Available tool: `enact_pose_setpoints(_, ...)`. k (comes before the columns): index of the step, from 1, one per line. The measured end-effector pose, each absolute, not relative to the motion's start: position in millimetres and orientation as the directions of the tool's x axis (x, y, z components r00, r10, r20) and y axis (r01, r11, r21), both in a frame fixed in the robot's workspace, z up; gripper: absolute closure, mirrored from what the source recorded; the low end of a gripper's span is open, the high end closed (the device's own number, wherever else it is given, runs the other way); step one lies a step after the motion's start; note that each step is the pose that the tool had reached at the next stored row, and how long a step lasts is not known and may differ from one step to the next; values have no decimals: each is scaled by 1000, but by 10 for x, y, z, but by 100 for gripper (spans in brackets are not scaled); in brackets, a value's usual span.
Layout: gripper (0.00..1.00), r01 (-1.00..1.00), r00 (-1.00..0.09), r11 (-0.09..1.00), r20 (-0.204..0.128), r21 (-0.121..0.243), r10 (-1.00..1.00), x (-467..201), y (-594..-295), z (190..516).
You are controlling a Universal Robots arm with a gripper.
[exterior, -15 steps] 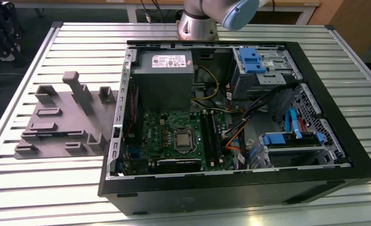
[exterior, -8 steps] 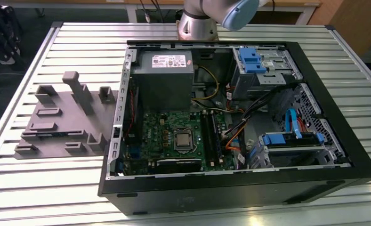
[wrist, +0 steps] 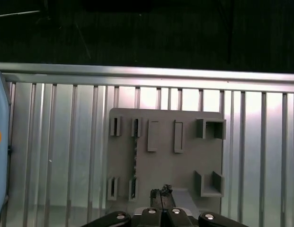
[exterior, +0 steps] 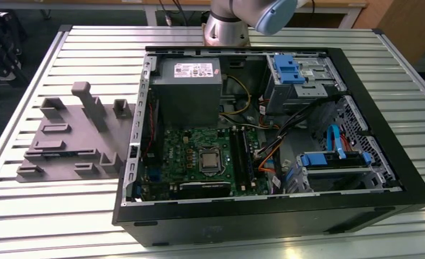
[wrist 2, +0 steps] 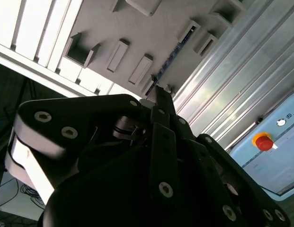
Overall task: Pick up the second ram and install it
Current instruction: 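Pick up the second ram and move it above second insertion slot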
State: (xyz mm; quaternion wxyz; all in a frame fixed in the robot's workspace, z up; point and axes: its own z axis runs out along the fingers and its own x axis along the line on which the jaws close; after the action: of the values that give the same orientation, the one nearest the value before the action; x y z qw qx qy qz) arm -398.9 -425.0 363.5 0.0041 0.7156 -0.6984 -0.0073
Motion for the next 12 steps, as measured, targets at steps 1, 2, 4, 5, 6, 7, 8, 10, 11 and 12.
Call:
enact_pose_setpoints(1, 89, -1000, 25, -25, -5, 16, -1000, -3989, -4266, 3631)
enact_pose_setpoints(2, 89, -1000, 26, -26, -5, 16, -1000, -3989, -4279, 3629)
enact_pose_setpoints(4, 89, -999, 28, -28, -5, 16, -1000, -3989, -4304, 3622)
enact_pose_setpoints(5, 89, -999, 29, -29, -5, 16, -1000, -3989, -4316, 3619)
enact_pose_setpoints(6, 89, -999, 30, -30, -5, 16, -1000, -3989, -4327, 3616)
enact_pose_setpoints(7, 89, -999, 31, -31, -5, 16, -999, -3989, -4337, 3612)
enact_pose_setpoints(8, 89, -999, 32, -32, -5, 16, -999, -3989, -4346, 3608)
enact_pose_setpoints(10, 89, -999, 34, -34, -5, 16, -999, -3989, -4362, 3599)
enact_pose_setpoints(11, 89, -999, 35, -35, -5, 16, -999, -3989, -4367, 3594)
enact_pose_setpoints(12, 89, -999, 36, -36, -5, 16, -999, -3989, -4371, 3588)
